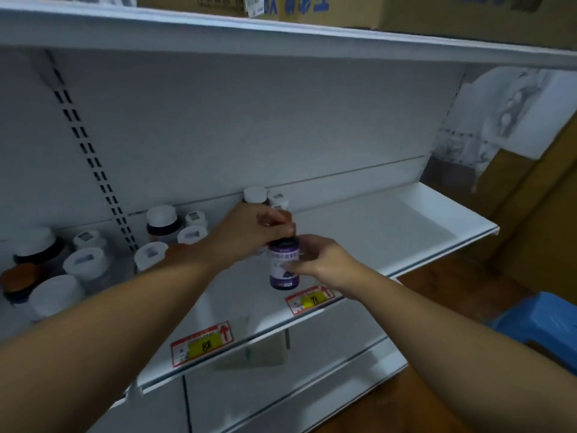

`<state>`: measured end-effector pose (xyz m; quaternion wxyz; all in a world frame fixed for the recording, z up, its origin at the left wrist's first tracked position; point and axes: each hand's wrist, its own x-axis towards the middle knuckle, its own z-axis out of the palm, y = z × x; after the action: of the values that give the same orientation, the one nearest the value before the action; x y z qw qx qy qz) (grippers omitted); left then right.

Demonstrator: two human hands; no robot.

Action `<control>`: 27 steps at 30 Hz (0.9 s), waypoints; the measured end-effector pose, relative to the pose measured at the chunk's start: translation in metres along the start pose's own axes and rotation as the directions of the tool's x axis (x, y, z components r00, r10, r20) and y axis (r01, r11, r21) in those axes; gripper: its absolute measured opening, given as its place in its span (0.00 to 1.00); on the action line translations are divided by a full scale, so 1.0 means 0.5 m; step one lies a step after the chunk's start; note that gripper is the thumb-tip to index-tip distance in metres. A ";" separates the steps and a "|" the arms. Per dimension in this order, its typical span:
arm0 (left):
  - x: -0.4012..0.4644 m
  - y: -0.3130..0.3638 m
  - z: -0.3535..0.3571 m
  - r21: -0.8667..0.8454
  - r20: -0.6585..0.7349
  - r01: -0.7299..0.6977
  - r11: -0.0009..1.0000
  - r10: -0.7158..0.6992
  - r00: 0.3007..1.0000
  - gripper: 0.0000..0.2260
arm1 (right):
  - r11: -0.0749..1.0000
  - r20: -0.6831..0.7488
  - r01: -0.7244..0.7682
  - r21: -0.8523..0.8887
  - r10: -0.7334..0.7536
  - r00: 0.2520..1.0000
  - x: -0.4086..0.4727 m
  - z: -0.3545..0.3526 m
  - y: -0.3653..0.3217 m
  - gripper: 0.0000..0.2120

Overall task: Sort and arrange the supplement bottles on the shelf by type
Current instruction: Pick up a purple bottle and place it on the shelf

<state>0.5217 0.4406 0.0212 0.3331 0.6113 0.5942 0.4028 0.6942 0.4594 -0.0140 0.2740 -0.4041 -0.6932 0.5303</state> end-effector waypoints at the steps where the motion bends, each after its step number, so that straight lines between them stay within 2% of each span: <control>1: 0.007 -0.009 0.004 0.031 -0.012 0.013 0.999 -0.013 1.000 0.12 | 0.998 0.019 0.008 -0.068 -0.007 1.000 0.014 -0.006 0.006 0.15; 4: 0.019 -0.026 0.020 0.121 -0.074 0.055 0.991 -0.046 0.996 0.14 | 0.957 0.096 0.051 -0.286 -0.025 0.995 0.057 -0.026 0.023 0.16; 7: 0.016 -0.029 0.042 0.134 -0.144 0.145 0.980 -0.125 0.982 0.15 | 0.898 0.175 0.109 -0.426 -0.036 0.984 0.091 -0.045 0.048 0.16; 9: 0.010 -0.023 0.060 0.208 -0.157 0.165 0.964 -0.134 0.978 0.14 | 0.853 0.227 0.154 -0.498 -0.043 0.973 0.103 -0.055 0.068 0.17; 13: -0.003 -0.013 0.090 0.297 -0.176 0.231 0.926 -0.185 0.967 0.10 | 0.861 0.267 0.174 -0.478 -0.046 0.963 0.111 -0.071 0.097 0.18; 20: -0.026 -0.015 0.109 0.334 -0.260 0.321 0.886 -0.241 0.935 0.13 | 0.865 0.338 0.216 -0.453 -0.058 0.939 0.110 -0.056 0.105 0.15; 25: -0.028 -0.022 0.109 0.351 -0.259 0.337 0.874 -0.256 0.931 0.15 | 0.859 0.356 0.215 -0.464 -0.042 0.934 0.111 -0.059 0.113 0.23; 27: -0.028 -0.024 0.107 0.348 -0.254 0.340 0.874 -0.261 0.931 0.14 | 0.851 0.374 0.229 -0.472 -0.041 0.926 0.110 -0.060 0.116 0.22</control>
<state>0.5644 0.4314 -0.0150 0.2039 0.5211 0.7800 0.2801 0.7053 0.5280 -0.0636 0.0671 -0.3103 -0.8725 0.3713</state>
